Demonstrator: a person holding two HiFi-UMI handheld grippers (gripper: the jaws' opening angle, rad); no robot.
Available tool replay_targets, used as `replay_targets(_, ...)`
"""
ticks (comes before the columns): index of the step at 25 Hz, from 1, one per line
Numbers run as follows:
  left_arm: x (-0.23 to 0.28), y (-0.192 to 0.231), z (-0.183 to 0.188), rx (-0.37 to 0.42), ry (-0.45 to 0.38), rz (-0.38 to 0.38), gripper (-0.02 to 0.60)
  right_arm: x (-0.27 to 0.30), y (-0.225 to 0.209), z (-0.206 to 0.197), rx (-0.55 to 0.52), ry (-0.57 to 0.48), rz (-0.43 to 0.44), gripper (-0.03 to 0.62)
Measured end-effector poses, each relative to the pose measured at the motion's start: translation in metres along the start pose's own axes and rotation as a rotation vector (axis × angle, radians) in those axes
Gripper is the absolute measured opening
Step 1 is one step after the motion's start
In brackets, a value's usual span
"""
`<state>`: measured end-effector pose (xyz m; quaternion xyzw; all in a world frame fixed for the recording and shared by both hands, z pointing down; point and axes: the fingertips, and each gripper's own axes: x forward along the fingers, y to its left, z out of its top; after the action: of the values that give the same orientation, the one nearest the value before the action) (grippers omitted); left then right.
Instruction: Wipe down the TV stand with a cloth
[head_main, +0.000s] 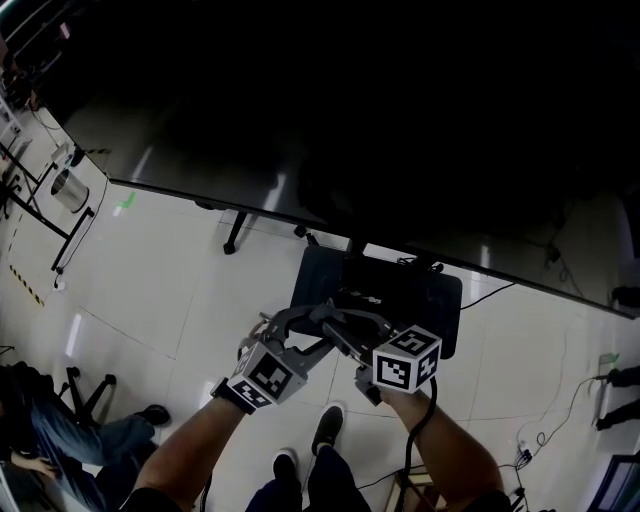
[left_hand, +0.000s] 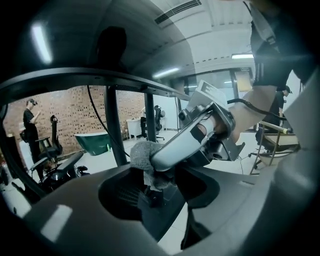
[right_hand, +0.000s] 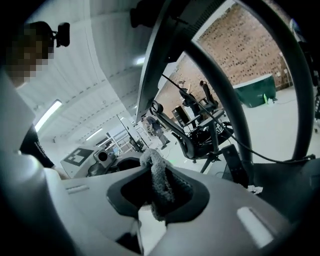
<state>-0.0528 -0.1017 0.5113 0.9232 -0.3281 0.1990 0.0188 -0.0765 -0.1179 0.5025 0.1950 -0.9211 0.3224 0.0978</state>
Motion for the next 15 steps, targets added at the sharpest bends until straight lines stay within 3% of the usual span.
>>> replay_targets(4, 0.008, 0.000, -0.004, 0.013, -0.002, -0.012, 0.174, 0.001, -0.008, -0.001, 0.019, 0.005, 0.004, 0.088)
replay_targets(6, 0.010, 0.004, -0.010, -0.020, -0.005, 0.000, 0.141, 0.000, -0.016, -0.002, 0.015, 0.002, -0.014, 0.113)
replay_targets(7, 0.012, 0.010, -0.016, -0.049, -0.003, 0.018, 0.073, -0.001, -0.021, -0.002, 0.008, -0.003, -0.029, 0.139)
replay_targets(8, 0.013, 0.018, -0.023, -0.087, 0.000, 0.041, 0.061, -0.002, -0.025, -0.002, -0.004, -0.009, -0.047, 0.154)
replay_targets(11, 0.018, 0.046, -0.046, -0.200, 0.025, 0.101, 0.060, -0.008, -0.034, -0.004, -0.052, -0.023, -0.092, 0.155)
replay_targets(15, 0.037, 0.073, -0.077, -0.279, 0.104, 0.131, 0.060, -0.022, -0.044, -0.006, -0.072, -0.045, -0.117, 0.150)
